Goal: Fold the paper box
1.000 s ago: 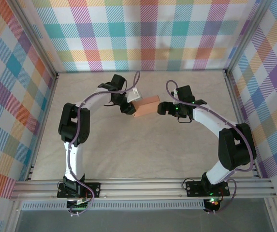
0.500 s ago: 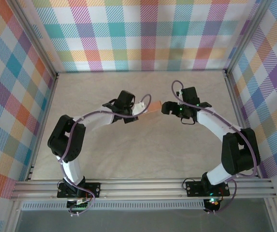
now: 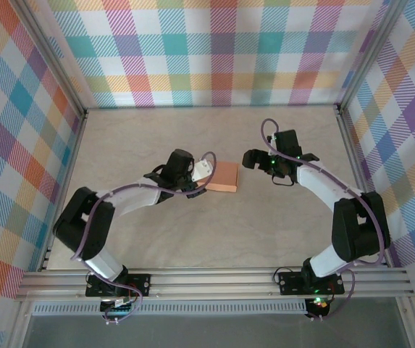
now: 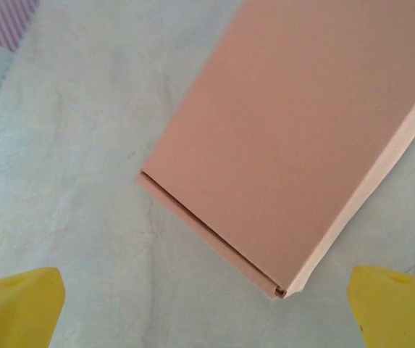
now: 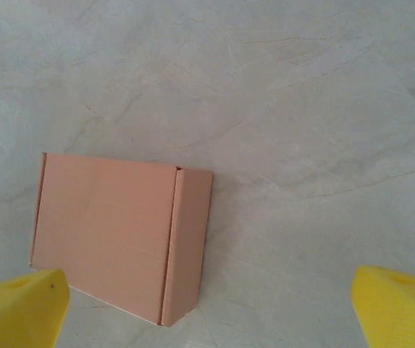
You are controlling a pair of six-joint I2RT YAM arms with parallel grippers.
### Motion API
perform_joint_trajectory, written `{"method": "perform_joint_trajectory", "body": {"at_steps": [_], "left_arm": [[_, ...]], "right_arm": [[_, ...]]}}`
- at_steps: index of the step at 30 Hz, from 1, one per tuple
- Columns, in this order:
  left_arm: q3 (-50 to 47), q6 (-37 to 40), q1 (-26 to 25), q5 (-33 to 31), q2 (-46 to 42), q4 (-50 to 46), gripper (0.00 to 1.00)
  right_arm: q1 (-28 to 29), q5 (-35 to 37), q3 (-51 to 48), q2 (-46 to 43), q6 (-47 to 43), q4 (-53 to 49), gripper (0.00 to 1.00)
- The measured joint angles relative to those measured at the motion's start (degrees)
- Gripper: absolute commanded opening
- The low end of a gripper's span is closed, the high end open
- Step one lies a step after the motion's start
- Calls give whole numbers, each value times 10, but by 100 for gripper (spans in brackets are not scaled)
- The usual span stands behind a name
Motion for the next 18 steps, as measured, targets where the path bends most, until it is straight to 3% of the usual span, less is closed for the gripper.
{"method": "perform_joint_trajectory", "body": {"at_steps": [7,11,18], "left_arm": [[-46,-240,14,27,-62,71,100],[-74,-372,61,47,-69,106,100],[-126,-479,134,45,-107,104,100]], "right_arm": [[2,-34,21,63,21,30,95],[8,-57,22,102,50,56,84],[18,-119,42,175,97,106,66]]}}
